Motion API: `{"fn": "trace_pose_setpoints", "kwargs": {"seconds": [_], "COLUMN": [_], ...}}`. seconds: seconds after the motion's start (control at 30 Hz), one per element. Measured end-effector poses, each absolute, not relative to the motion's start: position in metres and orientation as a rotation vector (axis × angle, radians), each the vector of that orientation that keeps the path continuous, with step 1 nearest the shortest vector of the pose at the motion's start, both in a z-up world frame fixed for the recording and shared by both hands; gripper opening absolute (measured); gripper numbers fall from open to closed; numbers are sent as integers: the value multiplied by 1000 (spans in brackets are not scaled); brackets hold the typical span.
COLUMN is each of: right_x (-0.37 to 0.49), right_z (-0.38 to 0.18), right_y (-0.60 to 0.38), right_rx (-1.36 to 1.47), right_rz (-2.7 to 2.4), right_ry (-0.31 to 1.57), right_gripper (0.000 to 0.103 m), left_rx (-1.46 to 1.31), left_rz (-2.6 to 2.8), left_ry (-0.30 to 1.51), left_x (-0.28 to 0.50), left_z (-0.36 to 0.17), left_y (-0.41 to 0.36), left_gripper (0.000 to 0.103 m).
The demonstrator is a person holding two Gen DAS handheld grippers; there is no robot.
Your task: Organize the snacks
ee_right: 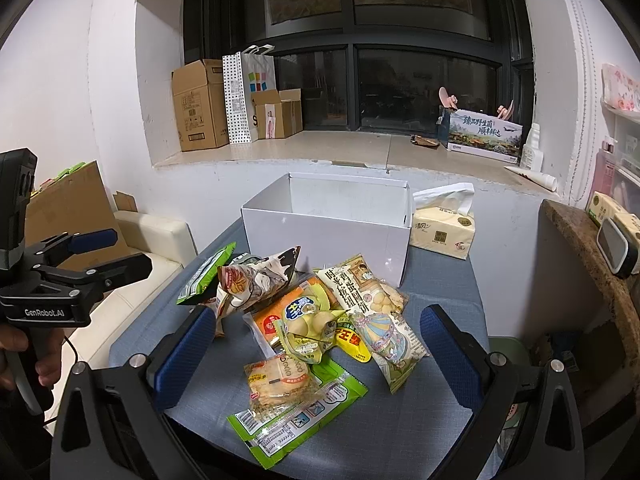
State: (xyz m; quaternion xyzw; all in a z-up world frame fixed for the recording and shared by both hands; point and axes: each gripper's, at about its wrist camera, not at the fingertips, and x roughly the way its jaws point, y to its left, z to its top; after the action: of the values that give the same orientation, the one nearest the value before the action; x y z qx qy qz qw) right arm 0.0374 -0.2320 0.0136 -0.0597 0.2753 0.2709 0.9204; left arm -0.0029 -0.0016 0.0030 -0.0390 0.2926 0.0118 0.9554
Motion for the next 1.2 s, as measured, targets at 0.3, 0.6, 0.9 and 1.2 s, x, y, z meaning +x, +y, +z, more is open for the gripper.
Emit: {"fn": "trace_pose_setpoints", "kwargs": {"seconds": [0.3,0.6,0.9,1.2], "right_x": [37,37,37,37], "right_z": [13,13,12,10], "right_y": [-232,-232,-232,-232], "right_rx": [-125,-126,-126,-126], "right_rz": [556,555,556,552], "right_ry": [568,569,568,574], "right_gripper": [103,103,103,103], "left_rx": [-78,-80,-79,-52], "left_rz": [24,23,21,12], "left_ry": [597,606,616,675], "left_x": [-3,-1,1,32], "left_z": [2,1,-1,-32], "left_y": [-1,-1,-1,-2], "left_gripper": [103,103,103,103]}}
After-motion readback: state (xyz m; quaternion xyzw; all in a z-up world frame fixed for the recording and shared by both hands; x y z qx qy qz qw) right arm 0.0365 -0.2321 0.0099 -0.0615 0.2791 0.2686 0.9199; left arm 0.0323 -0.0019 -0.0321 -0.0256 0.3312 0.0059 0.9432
